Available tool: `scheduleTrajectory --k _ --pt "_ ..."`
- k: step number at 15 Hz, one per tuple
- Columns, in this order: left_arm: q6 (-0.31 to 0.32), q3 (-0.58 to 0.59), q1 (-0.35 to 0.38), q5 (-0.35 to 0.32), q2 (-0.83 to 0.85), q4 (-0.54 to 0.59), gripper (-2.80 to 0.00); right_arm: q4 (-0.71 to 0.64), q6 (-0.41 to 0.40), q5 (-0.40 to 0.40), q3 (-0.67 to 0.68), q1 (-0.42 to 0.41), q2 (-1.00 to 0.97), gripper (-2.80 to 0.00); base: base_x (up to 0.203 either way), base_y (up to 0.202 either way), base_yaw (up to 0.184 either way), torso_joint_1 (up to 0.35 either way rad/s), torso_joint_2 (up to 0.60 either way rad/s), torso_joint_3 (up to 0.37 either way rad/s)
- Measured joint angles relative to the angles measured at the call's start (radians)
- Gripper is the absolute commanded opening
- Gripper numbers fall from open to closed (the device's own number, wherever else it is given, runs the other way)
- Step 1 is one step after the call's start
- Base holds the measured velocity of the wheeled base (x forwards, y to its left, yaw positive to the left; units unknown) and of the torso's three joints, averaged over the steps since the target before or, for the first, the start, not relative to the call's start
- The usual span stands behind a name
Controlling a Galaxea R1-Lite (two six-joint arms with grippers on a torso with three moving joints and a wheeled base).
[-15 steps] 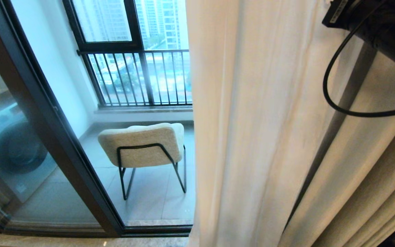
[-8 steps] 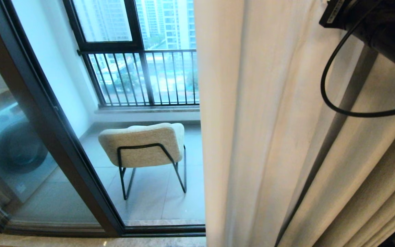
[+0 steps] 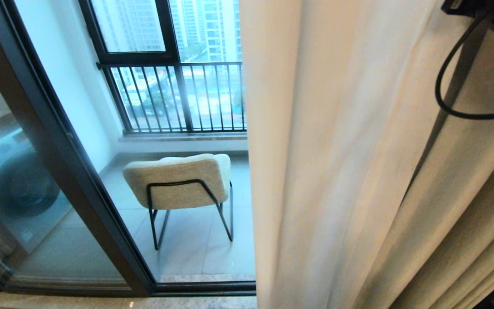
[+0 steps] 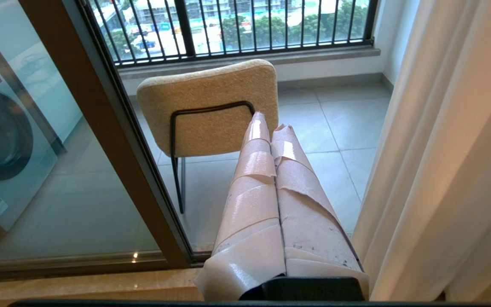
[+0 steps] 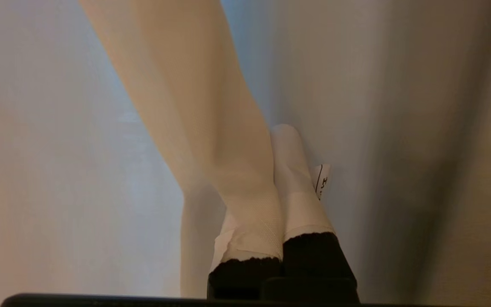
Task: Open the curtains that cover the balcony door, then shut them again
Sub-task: Pull the inner curtains open on both sides
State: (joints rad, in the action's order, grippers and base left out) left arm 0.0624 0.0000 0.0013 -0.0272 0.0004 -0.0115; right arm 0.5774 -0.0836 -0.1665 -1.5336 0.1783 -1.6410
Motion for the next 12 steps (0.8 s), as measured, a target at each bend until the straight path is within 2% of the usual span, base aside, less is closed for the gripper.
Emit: scheduleTrajectory --k 6,12 --pt "0.000 0.000 0.000 0.000 0.000 0.000 -2.80 -0.028 0.015 0.145 -0.006 -0.349 0.028 -2.80 0.000 0.000 0.000 0.000 0.00 0.000" --pt "0.000 0.000 0.000 0.000 0.000 0.000 -2.80 -0.030 0.047 0.250 -0.007 -0.771 0.025 -2.80 0.000 0.000 0.000 0.000 0.00 0.000"
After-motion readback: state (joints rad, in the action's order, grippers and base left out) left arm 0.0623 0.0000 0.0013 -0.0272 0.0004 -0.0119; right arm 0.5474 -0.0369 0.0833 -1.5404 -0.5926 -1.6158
